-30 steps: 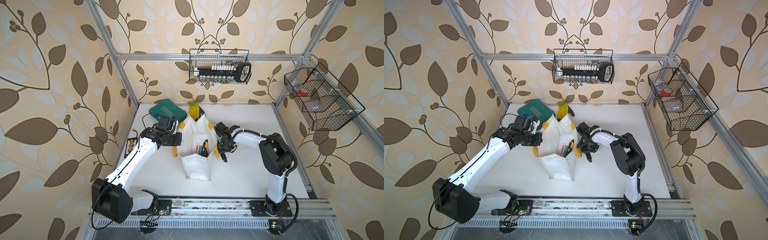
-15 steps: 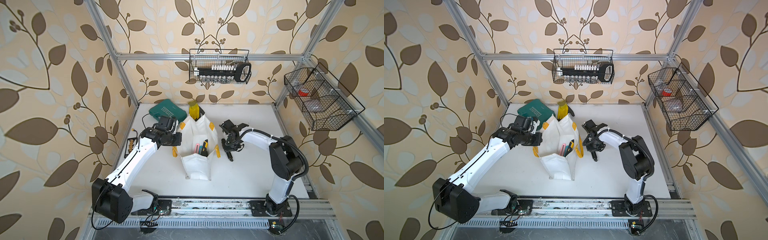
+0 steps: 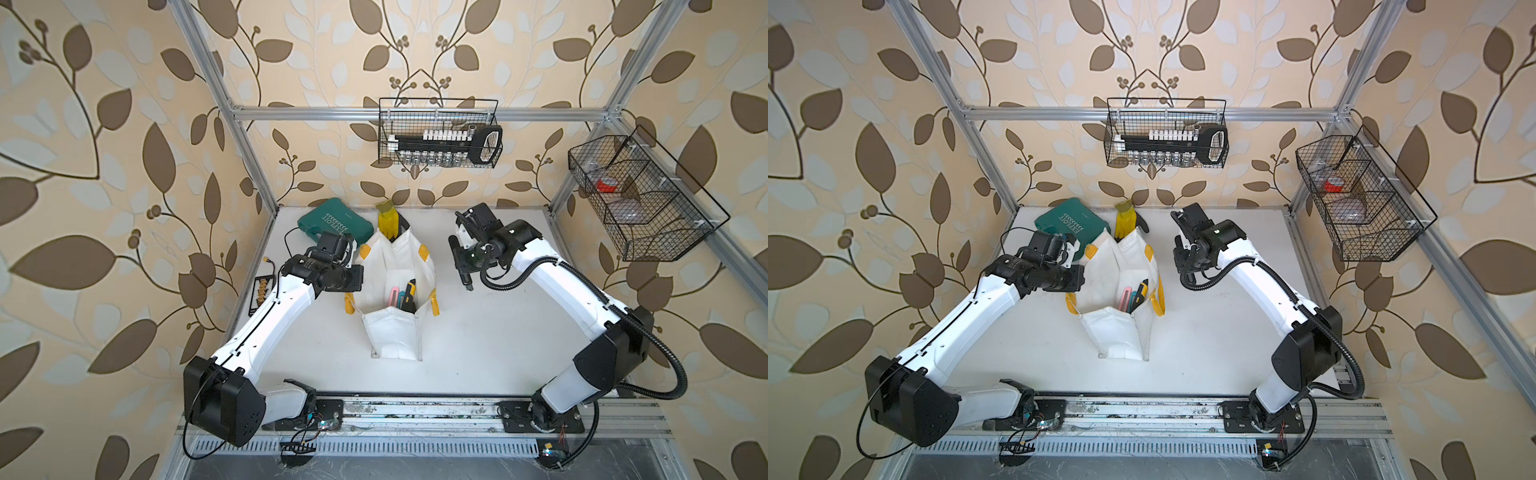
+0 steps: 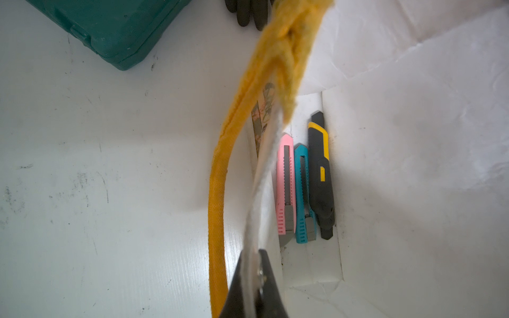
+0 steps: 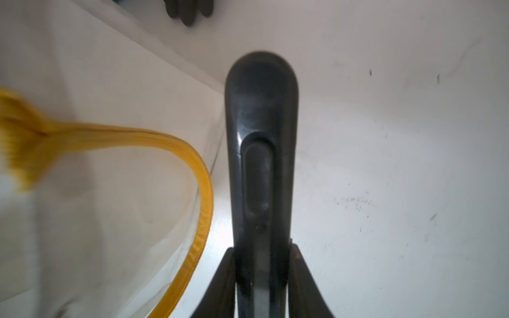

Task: Place the art knife into the pouch
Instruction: Place the utility knife in the pouch.

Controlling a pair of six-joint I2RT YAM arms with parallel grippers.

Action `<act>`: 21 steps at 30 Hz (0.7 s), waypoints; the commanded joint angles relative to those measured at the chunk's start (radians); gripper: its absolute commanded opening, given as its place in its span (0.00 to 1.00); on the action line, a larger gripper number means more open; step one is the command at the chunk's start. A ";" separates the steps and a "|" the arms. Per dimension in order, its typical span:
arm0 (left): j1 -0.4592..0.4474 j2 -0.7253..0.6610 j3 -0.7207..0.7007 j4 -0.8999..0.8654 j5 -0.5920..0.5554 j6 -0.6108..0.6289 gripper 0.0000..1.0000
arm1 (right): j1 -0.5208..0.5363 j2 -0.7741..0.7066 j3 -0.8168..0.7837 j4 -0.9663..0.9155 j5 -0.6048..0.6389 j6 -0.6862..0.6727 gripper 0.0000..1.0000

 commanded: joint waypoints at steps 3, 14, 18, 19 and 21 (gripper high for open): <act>-0.008 -0.012 0.011 -0.004 -0.015 0.016 0.00 | 0.063 0.005 0.203 -0.134 0.045 -0.014 0.21; -0.009 -0.010 0.011 -0.004 -0.015 0.016 0.00 | 0.268 0.175 0.509 -0.140 -0.044 -0.007 0.21; -0.010 -0.008 0.011 -0.004 -0.015 0.016 0.00 | 0.305 0.209 0.425 -0.031 -0.122 0.008 0.19; -0.009 -0.008 0.010 -0.005 -0.015 0.016 0.00 | 0.310 0.216 0.389 0.004 -0.143 0.014 0.19; -0.009 -0.007 0.009 -0.004 -0.014 0.016 0.00 | 0.315 0.228 0.324 0.060 -0.179 0.025 0.19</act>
